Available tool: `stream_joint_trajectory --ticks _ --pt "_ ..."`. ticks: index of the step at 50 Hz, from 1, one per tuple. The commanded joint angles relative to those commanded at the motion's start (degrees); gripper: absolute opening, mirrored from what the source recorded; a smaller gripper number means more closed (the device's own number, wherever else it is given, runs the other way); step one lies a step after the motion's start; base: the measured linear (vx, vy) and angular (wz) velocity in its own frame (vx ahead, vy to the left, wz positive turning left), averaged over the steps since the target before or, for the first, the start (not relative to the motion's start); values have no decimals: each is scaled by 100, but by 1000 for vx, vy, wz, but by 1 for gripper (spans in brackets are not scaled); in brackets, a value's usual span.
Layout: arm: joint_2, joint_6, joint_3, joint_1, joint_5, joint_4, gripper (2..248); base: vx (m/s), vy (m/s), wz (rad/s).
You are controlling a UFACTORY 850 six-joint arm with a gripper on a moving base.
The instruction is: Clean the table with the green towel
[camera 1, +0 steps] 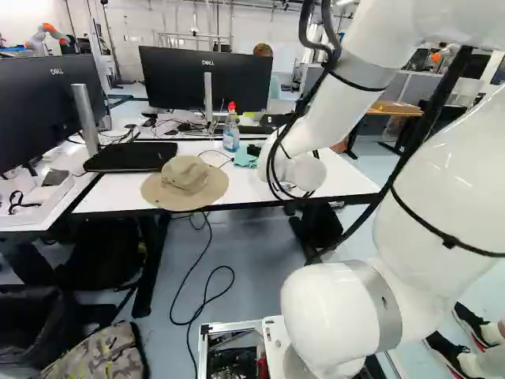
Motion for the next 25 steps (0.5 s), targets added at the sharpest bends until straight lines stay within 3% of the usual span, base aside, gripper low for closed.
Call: stream_joint_trajectory --ticks 25 --pt "-757 0 -772 62 0 0 247 0 0 0"
